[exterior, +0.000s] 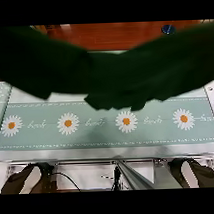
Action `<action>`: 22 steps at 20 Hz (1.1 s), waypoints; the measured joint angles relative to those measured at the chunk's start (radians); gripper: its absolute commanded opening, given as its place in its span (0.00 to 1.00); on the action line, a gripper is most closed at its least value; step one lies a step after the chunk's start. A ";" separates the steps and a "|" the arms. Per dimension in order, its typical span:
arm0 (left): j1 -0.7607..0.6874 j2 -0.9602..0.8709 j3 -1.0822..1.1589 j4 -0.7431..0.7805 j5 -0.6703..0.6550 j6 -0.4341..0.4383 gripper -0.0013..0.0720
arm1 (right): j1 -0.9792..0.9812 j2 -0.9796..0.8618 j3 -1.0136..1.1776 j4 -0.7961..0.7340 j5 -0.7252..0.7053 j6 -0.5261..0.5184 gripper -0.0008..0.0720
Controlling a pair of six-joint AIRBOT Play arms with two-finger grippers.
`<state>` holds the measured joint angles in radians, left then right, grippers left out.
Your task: Fold the shirts.
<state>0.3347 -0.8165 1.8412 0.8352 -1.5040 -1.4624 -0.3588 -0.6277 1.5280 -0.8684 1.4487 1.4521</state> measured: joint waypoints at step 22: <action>-0.262 -0.216 -1.003 0.156 0.436 0.012 0.05 | 0.229 -0.497 -0.504 -0.188 -0.206 -0.054 0.04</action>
<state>0.0731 -1.0321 0.8379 0.9916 -1.0679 -1.4506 -0.1295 -1.1252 1.0241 -1.0565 1.2427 1.3979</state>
